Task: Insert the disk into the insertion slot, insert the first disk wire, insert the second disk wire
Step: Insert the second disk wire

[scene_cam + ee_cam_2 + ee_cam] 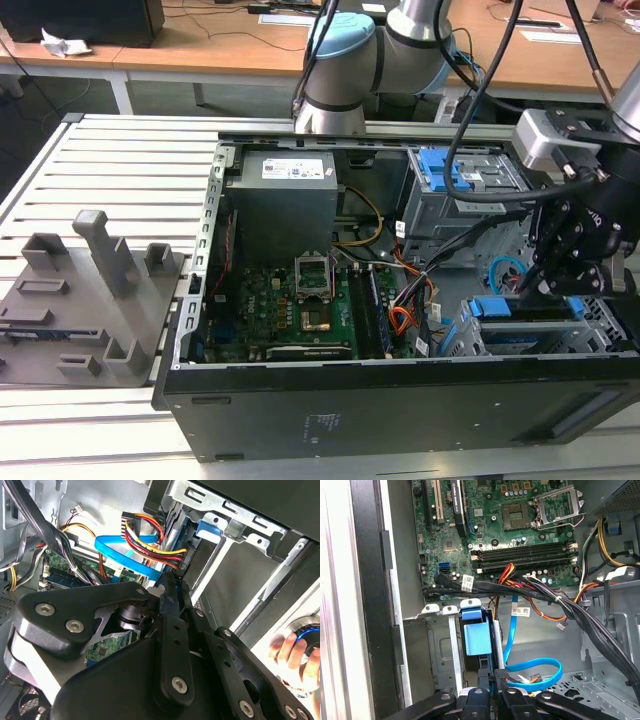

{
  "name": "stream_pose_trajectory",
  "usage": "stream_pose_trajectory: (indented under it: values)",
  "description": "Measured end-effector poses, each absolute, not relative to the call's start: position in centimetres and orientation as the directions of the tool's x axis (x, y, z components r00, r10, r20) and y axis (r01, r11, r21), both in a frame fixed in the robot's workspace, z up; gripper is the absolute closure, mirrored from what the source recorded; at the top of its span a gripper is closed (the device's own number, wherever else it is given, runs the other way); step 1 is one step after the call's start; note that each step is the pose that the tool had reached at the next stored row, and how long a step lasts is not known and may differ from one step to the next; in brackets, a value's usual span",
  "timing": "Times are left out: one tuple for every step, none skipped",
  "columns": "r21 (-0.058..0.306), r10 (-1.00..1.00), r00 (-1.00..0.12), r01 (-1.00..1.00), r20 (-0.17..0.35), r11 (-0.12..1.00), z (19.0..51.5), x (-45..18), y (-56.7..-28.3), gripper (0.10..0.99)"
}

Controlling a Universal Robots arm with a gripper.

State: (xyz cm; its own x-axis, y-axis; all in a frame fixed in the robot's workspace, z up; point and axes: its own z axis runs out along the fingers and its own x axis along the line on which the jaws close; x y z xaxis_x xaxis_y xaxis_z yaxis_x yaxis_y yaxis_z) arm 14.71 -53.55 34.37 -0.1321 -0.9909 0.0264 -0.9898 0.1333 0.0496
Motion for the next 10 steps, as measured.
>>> stream_pose_trajectory:
  values:
    - [0.050, -0.991, -0.131, -0.990, 0.027, 0.132, 34.53, 14.70, -53.54, 0.922]
    - [0.049, -0.991, -0.130, -0.990, 0.027, 0.131, 34.53, 14.71, -53.55, 0.922]
    - [0.050, -0.991, -0.129, -0.990, 0.027, 0.130, 34.52, 14.71, -53.55, 0.922]
    - [0.049, -0.991, -0.128, -0.990, 0.027, 0.129, 34.49, 14.71, -53.55, 0.922]
    - [0.049, -0.992, -0.125, -0.991, 0.027, 0.126, 34.44, 14.71, -53.58, 0.922]
    - [0.050, -0.992, -0.122, -0.991, 0.027, 0.124, 34.43, 14.71, -53.59, 0.922]
    - [0.050, -0.993, -0.117, -0.992, 0.027, 0.118, 34.40, 14.71, -53.61, 0.922]
    - [0.050, -0.993, -0.111, -0.992, 0.027, 0.112, 34.37, 14.71, -53.63, 0.922]
    - [0.050, -0.994, -0.109, -0.993, 0.027, 0.110, 34.35, 14.71, -53.65, 0.922]
    - [0.050, -0.994, -0.108, -0.993, 0.027, 0.110, 34.33, 14.71, -53.66, 0.922]
